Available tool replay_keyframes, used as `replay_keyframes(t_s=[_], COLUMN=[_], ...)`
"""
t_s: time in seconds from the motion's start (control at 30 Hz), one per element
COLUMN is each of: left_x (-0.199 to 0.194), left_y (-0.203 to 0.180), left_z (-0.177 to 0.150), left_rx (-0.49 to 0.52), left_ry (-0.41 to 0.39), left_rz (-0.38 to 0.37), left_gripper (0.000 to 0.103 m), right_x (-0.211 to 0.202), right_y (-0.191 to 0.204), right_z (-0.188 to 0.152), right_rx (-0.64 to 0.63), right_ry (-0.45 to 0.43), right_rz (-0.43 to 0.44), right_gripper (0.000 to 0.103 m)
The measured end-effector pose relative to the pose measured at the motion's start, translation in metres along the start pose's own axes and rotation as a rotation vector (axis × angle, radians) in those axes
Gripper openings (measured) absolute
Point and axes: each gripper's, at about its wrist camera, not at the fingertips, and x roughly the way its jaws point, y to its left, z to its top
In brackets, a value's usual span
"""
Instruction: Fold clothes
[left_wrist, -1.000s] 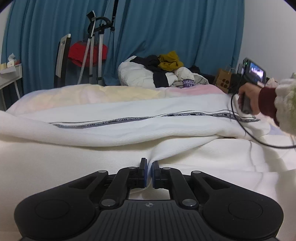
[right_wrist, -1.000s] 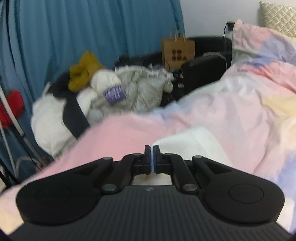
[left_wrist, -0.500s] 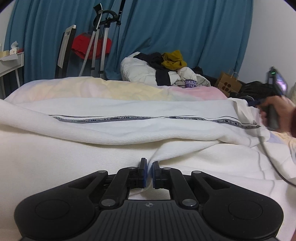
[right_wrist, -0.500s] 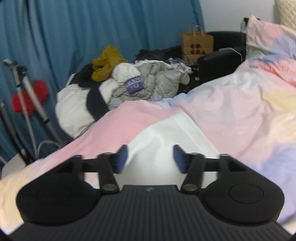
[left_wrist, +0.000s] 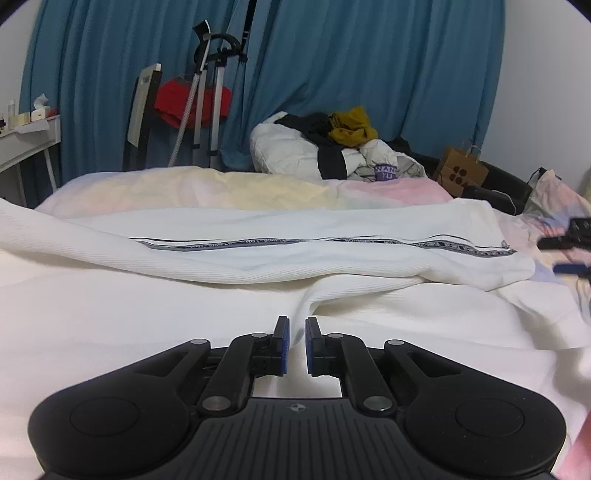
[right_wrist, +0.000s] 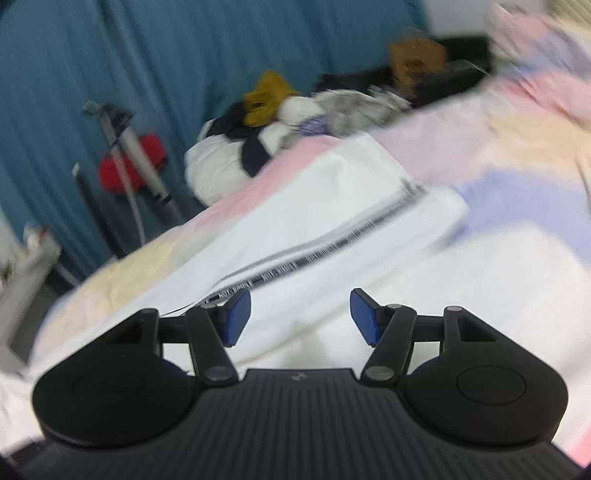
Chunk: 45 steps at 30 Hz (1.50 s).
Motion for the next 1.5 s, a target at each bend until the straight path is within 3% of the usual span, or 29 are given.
replay_keyframes(t_s=[0.1,0.23,0.33,0.47,0.57,0.7,0.8,0.87,0.97,1.0,1.23,1.4,1.5], left_x=[-0.01,-0.015,-0.013,-0.006,0.002,0.012,0.022,0.028,0.033,0.032,0.015,0.021,0.027], left_y=[-0.003,-0.002,0.0,-0.012,-0.018,-0.017,-0.02,-0.019,-0.015,-0.013,-0.006,-0.002,0.003], left_z=[-0.002,-0.003,-0.003,-0.007,-0.012,-0.014,-0.014,-0.013,-0.009,-0.006,0.012,0.008,0.005], left_rx=[0.005,-0.016,-0.026,0.062,0.112,0.121,0.162,0.174,0.169,0.162,0.093,0.057,0.041], left_ry=[-0.002,-0.005,-0.004,-0.003,0.004,-0.004,-0.017,-0.019,-0.027,-0.019,-0.043,0.023,0.048], left_rz=[0.014,0.036,0.049,0.073,0.093,0.094,0.101,0.108,0.125,0.129,0.099,0.079,0.068], left_gripper=[0.014,0.023,0.025,0.029,0.03,0.032,0.033,0.033,0.015,0.008,0.007,0.008,0.011], right_x=[-0.009,-0.007,0.0,0.039,0.074,0.096,0.115,0.122,0.126,0.126,0.081,0.103,0.112], right_y=[-0.016,-0.038,-0.058,-0.086,-0.105,-0.137,-0.156,-0.155,-0.15,-0.149,-0.133,-0.148,-0.152], right_z=[-0.011,-0.012,-0.006,0.002,0.012,0.015,0.012,0.015,0.019,0.02,0.046,0.027,0.022], right_rx=[0.121,0.186,0.289,0.409,0.409,0.472,0.583,0.547,0.501,0.491,0.419,0.346,0.335], right_ry=[0.026,0.046,0.002,0.006,0.007,-0.042,-0.039,-0.064,-0.085,-0.094,-0.244,-0.085,-0.034], right_rz=[0.025,0.034,0.072,0.076,0.09,0.096,0.117,0.101,0.073,0.068,0.011,-0.11,-0.093], right_gripper=[0.064,0.064,0.064,0.063,0.057,0.057,0.048,0.023,0.007,0.006,0.005,0.006,0.007])
